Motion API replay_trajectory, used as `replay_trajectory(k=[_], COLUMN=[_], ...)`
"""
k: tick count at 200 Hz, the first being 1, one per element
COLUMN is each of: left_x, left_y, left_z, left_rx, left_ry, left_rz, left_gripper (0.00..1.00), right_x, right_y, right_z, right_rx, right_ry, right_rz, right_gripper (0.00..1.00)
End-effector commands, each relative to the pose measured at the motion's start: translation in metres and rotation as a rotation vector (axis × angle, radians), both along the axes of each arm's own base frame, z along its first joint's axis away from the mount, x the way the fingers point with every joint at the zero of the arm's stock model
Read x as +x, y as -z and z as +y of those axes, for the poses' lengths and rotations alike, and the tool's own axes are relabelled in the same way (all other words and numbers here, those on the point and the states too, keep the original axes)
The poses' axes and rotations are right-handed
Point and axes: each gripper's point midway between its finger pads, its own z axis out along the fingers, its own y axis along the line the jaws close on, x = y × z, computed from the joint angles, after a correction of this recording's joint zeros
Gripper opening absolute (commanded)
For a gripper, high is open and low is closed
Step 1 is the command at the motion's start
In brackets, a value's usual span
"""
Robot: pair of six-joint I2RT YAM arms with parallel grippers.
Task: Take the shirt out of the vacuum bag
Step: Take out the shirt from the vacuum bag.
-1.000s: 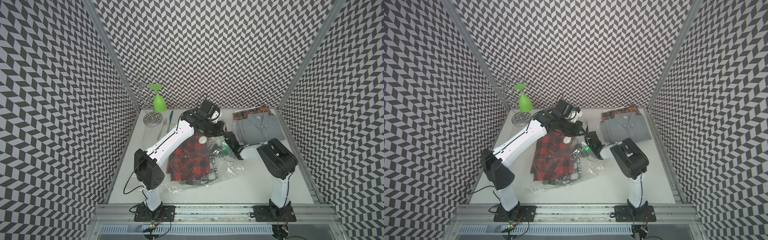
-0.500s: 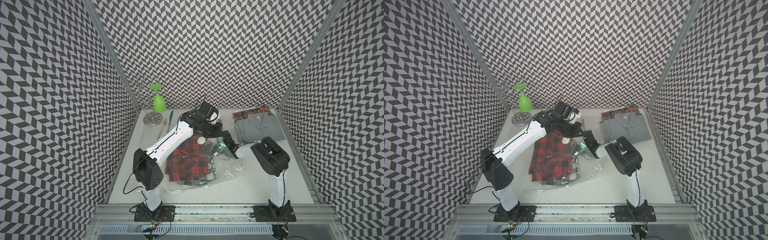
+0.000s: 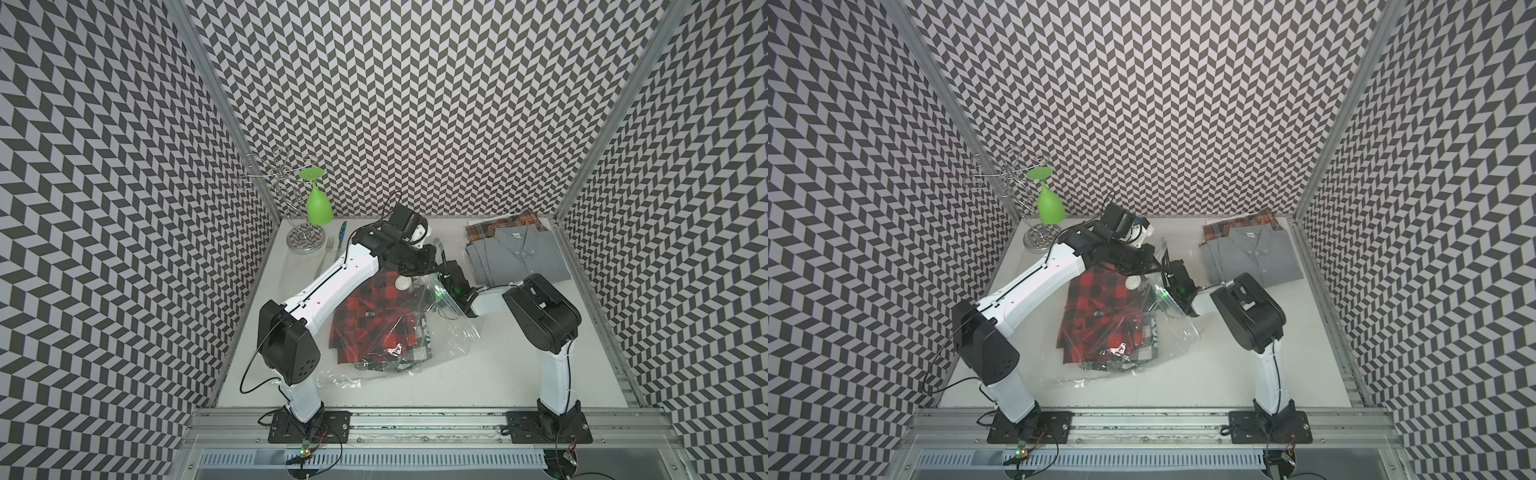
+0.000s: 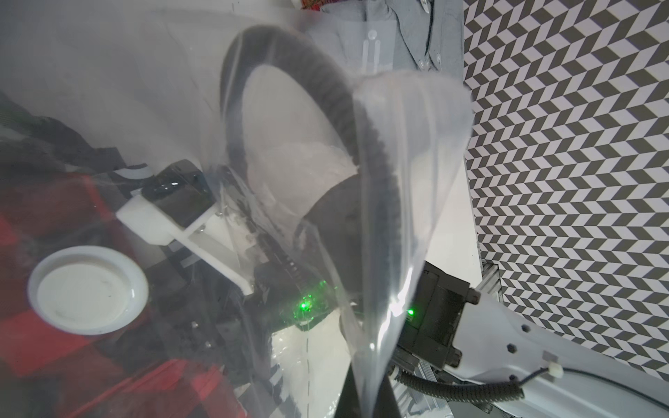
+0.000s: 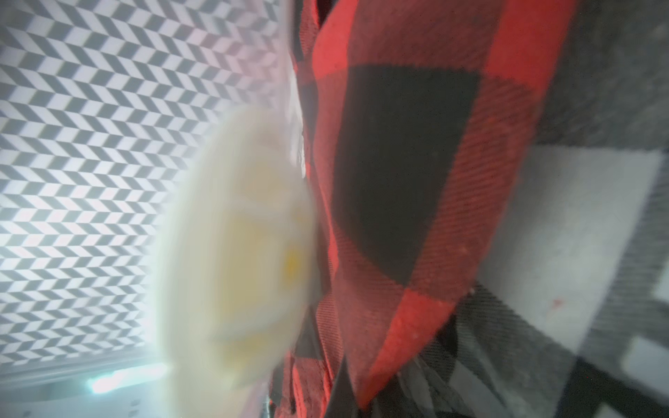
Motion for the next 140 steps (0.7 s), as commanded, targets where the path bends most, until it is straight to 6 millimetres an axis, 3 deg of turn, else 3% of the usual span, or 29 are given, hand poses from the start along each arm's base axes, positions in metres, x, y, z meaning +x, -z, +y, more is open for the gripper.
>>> replay_trajectory(k=[1,84,140], left_x=[-0.001,0.009,0.009], left_y=[-0.013,-0.007,0.005], left_z=[0.011,0.046,0.064], left_rx=[-0.026,-0.021,-0.012], left_ry=[-0.002,-0.058,-0.081], left_rz=[-0.03,-0.037,-0.026], left_gripper=[0.0,0.0,0.0], right_x=[0.002,-0.014,-0.023], right_y=[-0.028,-0.106,-0.141], right_z=[0.011,0.001,-0.006], right_rx=[0.082,0.157,0.249], right_ry=[-0.034,-0.05,-0.068], right_rz=[-0.083,-0.144,-0.072], right_gripper=[0.0,0.0,0.0])
